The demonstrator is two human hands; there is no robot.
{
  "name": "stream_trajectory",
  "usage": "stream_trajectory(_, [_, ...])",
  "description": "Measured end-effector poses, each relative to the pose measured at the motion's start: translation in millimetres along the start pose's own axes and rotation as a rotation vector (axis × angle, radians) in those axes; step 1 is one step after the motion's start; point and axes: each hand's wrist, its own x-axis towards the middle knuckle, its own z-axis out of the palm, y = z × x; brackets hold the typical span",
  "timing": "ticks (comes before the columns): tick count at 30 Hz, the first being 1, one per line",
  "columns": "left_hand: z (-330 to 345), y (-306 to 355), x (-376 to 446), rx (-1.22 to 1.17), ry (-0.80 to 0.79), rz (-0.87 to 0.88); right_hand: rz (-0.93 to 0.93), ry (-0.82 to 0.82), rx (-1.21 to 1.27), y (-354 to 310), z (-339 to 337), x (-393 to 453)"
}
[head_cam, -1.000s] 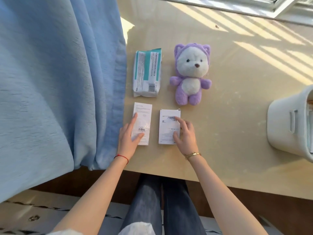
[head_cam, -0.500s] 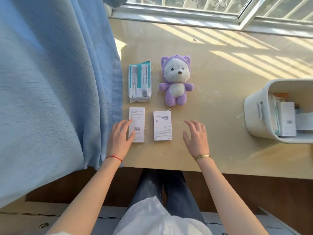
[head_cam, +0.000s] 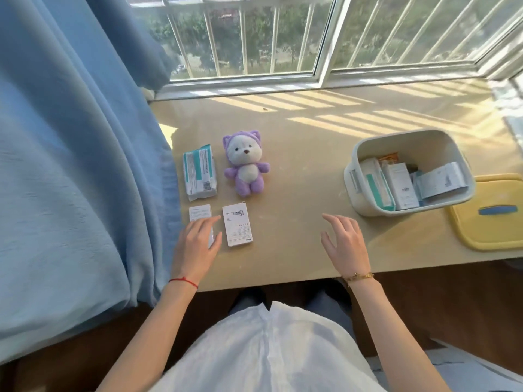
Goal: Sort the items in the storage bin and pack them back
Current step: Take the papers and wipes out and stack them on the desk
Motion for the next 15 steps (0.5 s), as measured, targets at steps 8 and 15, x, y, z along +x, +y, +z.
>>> stream_trajectory(8, [41.4,110.6,21.5,-0.007,0.095,-0.008,-0.001,0.025,0.039,114.5,-74.9,13.9])
stream_trajectory(15, [103.0,240.2,41.5,-0.068,0.159,-0.107,-0.043,-0.038,0.004,240.1,-135.2,48.9])
